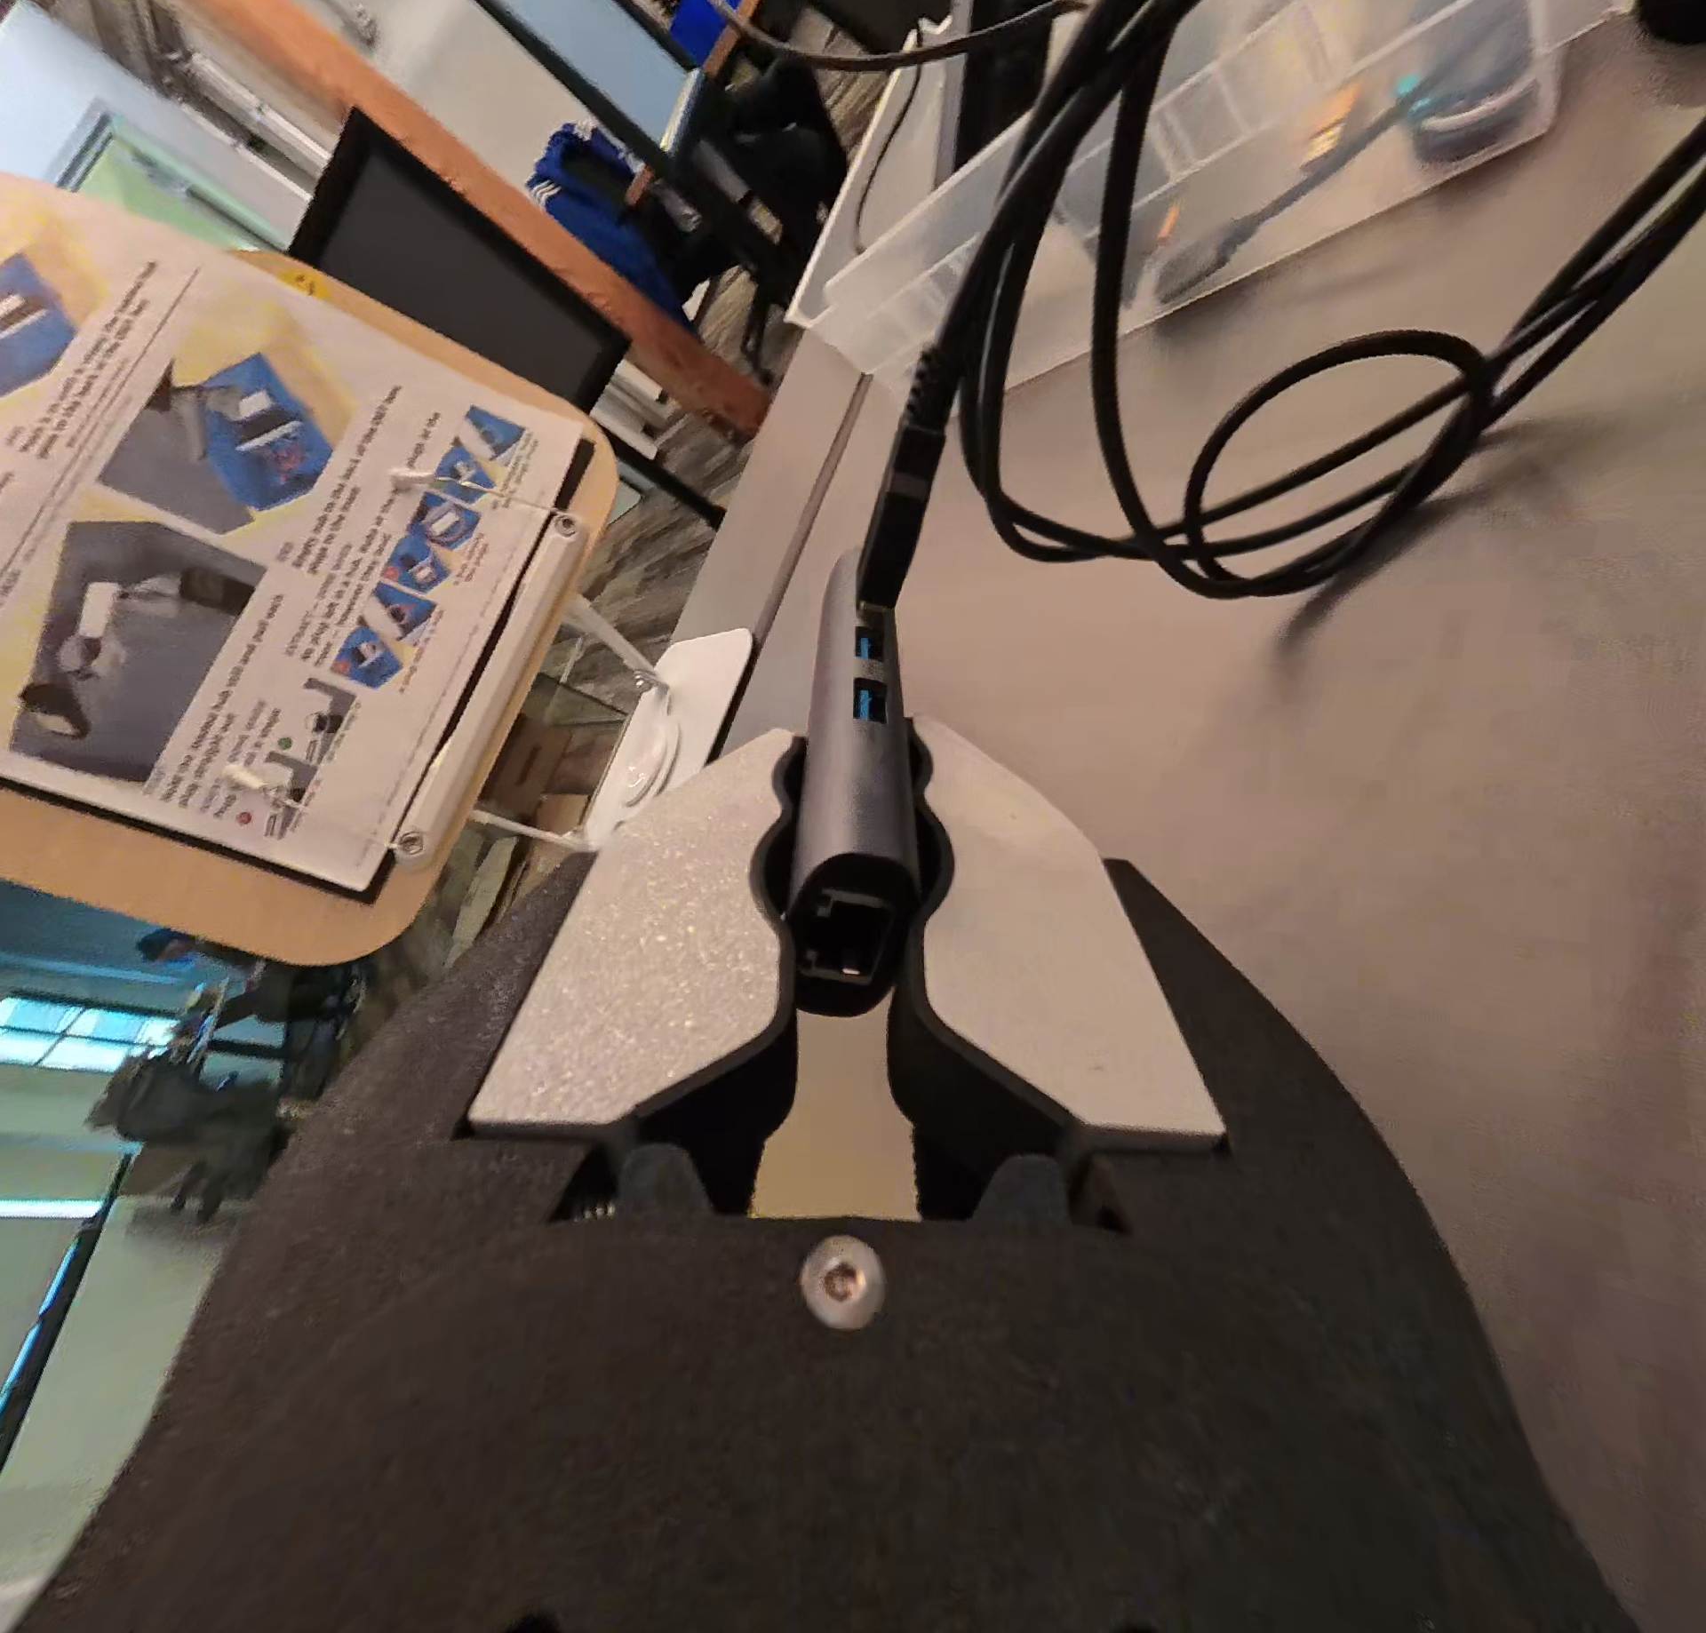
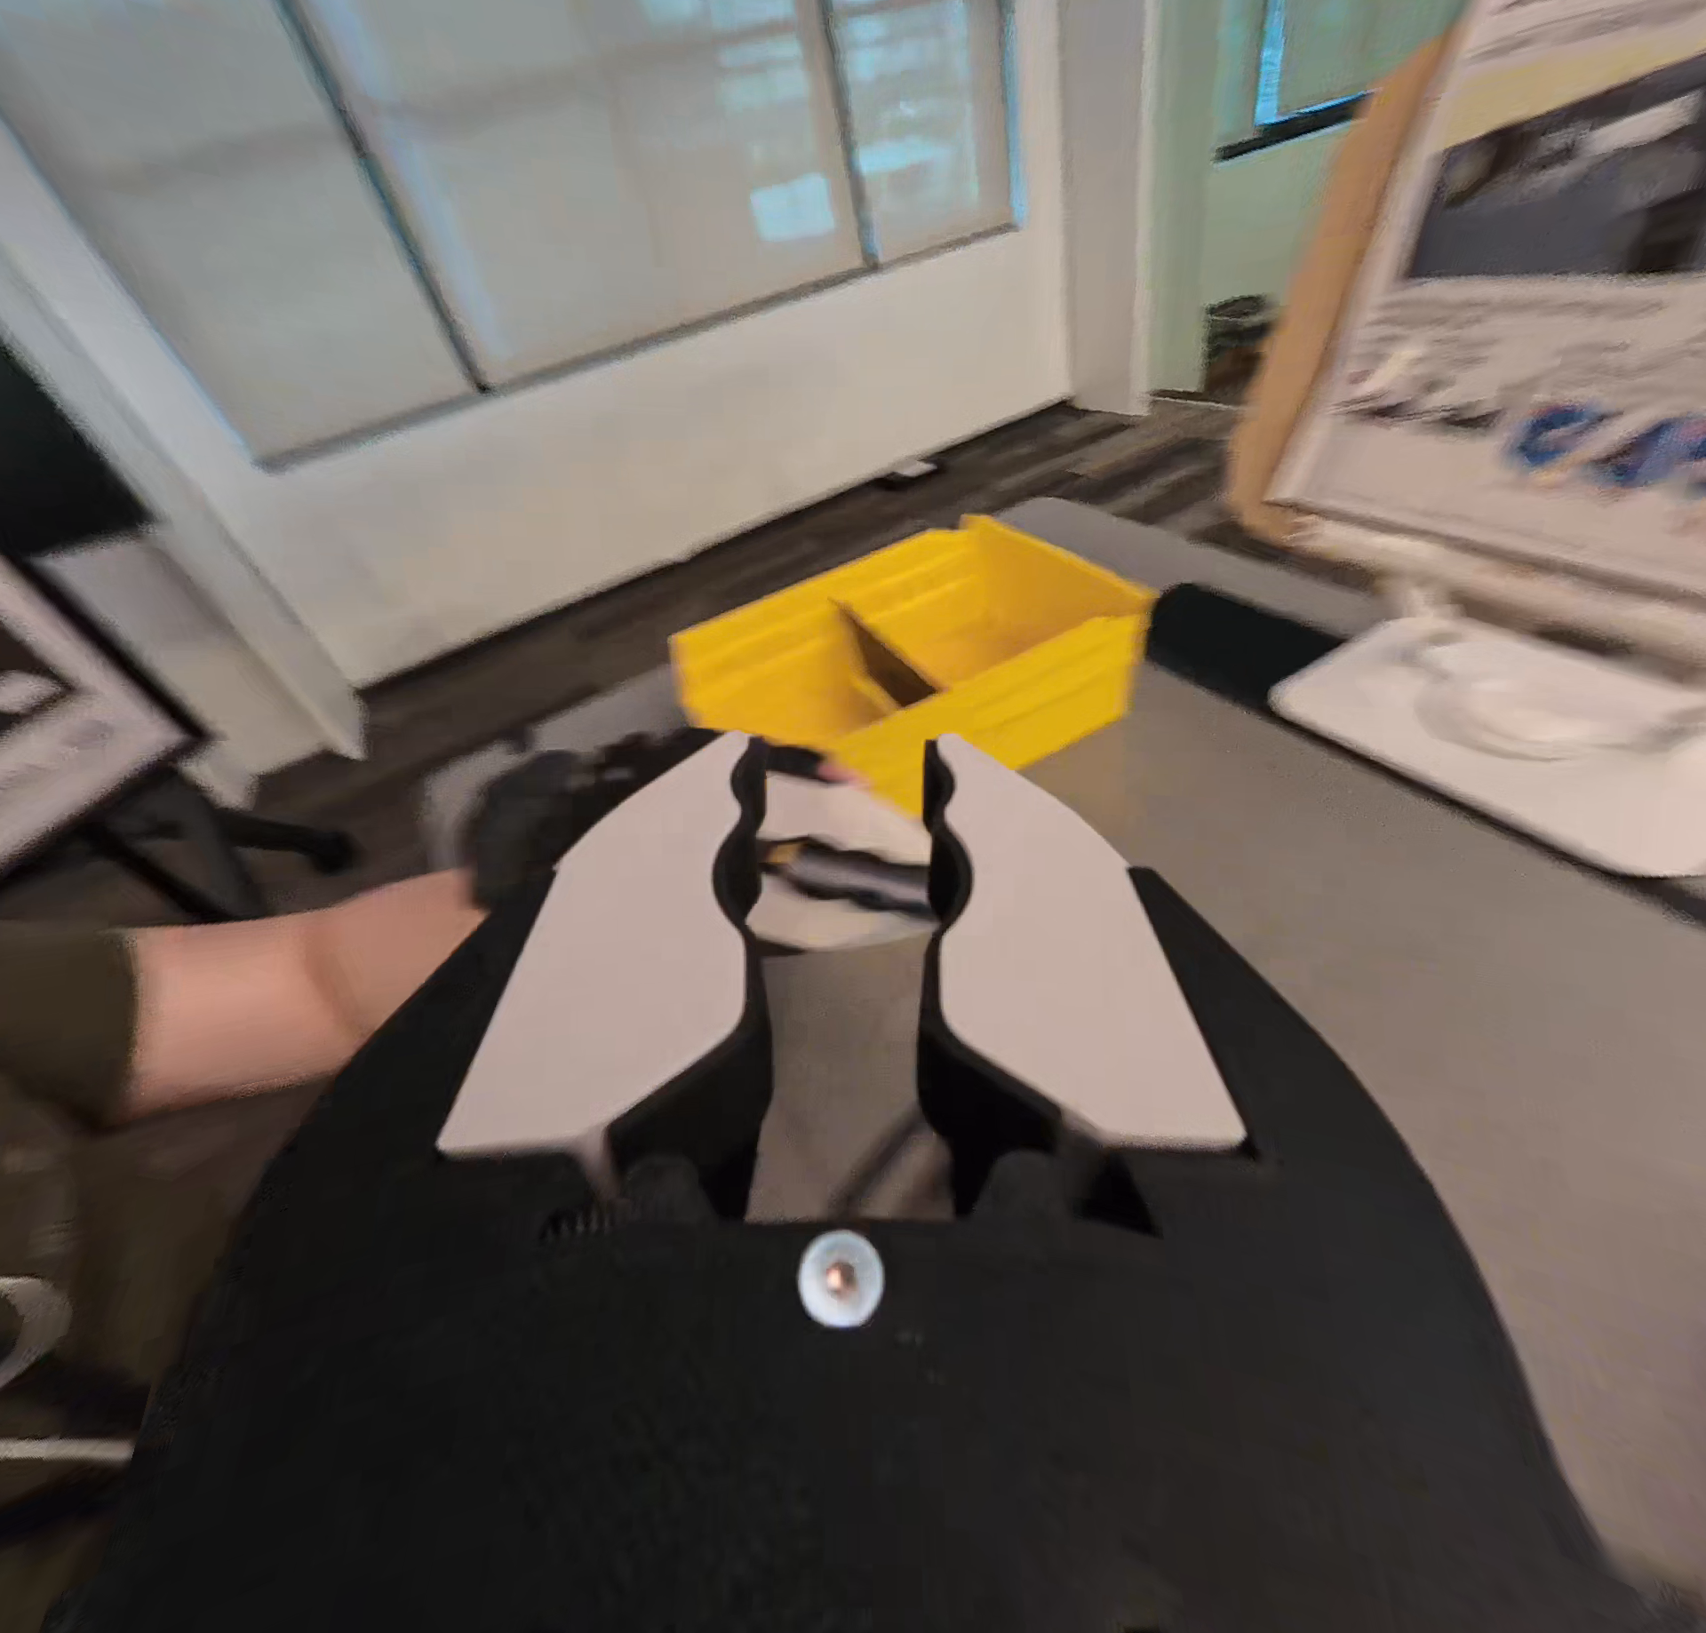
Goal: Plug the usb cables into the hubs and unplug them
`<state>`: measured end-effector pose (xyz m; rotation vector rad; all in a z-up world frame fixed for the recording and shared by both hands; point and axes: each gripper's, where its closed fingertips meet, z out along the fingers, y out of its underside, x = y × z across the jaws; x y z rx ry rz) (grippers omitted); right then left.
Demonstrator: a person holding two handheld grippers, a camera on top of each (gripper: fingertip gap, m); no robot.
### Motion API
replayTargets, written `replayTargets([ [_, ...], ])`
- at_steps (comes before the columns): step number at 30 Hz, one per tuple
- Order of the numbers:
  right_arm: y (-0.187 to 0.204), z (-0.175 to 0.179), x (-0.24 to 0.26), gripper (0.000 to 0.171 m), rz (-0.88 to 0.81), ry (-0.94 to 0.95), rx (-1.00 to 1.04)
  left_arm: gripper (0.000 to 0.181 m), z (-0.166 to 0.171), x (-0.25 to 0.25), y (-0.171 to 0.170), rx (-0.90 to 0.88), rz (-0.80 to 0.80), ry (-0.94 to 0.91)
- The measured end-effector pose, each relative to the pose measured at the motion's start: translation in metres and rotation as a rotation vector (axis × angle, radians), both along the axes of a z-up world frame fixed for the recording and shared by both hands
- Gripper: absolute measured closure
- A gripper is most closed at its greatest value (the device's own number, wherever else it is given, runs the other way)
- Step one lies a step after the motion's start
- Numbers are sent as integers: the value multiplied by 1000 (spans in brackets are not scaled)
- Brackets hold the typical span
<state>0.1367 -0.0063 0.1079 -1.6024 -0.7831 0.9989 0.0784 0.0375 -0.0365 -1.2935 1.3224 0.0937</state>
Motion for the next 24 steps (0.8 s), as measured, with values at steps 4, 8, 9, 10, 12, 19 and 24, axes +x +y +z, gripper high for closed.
replayTargets([
  [4, -59, -55, -37, 141, 104, 37, -107, 164, 4, -1, 4, 4, 52, -22],
  [8, -19, -114, -36, 143, -186, -86, -31, 164, 3, -3, 7, 6, 73, -34],
  [9, -11, -115, -35, 143, -246, -83, 13, 164, 3, -3, 7, 15, 83, -24],
  [10, -5, -115, -34, 143, -293, -97, 52, 164, 5, -4, 8, 33, 99, -28],
  [12, 10, -119, -27, 143, -393, -192, 111, 164, 10, -4, 7, 43, 115, -56],
  [19, 26, -107, -34, 143, -386, -78, 144, 164, 14, -5, 9, 15, 102, -116],
  [24, 37, -110, -34, 142, -454, -138, 141, 164, 15, -9, 12, 34, 117, -109],
])
